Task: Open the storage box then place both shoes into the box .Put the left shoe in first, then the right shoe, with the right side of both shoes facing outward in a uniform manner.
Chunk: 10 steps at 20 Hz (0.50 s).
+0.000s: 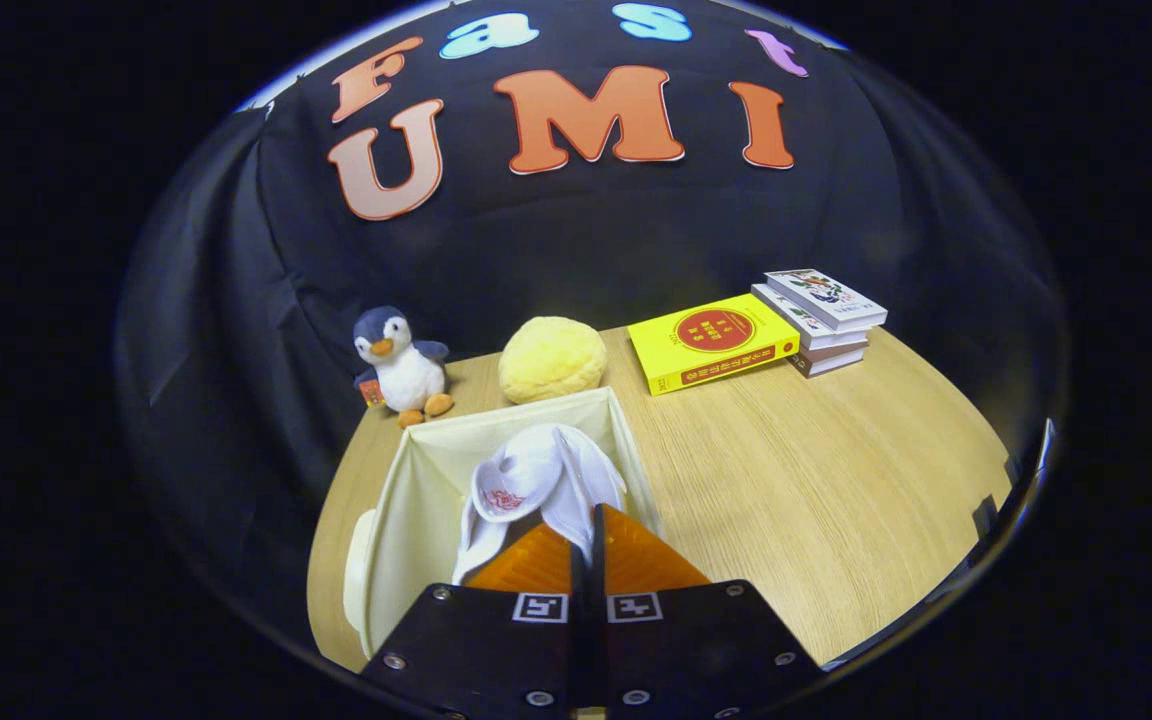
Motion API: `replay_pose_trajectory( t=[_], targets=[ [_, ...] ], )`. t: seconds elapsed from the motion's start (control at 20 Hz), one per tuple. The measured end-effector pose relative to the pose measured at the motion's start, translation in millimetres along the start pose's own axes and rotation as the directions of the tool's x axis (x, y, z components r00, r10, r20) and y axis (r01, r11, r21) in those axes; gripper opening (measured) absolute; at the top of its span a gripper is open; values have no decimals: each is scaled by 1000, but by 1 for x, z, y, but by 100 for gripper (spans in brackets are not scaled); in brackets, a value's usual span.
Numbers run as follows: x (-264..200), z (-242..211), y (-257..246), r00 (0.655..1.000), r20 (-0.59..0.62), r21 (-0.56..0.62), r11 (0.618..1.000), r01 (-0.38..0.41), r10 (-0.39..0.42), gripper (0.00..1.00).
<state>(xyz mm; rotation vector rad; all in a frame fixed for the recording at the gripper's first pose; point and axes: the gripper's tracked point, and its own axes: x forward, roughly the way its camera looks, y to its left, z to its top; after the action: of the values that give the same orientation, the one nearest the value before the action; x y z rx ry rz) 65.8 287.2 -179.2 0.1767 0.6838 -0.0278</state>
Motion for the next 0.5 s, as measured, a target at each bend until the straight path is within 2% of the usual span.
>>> replay_pose_trajectory(
  t=[0.1, 0.2, 0.25, 0.3, 0.35, 0.45, 0.5],
  targets=[
    [5, -9, 3, 1000, -20, -35, 999, 2, -2, 1],
    [2, -11, -3, 999, -30, -93, 995, 31, -34, 16],
    [3, -10, 3, 1000, -27, -85, 996, 14, -16, 40],
    [0, 1, 8, 1000, 8, -50, 999, -2, 2, 44],
    [-6, 18, 6, 999, 49, -22, 1000, -8, 9, 63],
    [-9, 36, -3, 996, 83, -5, 1000, -12, 12, 89],
    [-11, 39, -7, 997, 78, -9, 1000, -13, 13, 93]
  ],
)
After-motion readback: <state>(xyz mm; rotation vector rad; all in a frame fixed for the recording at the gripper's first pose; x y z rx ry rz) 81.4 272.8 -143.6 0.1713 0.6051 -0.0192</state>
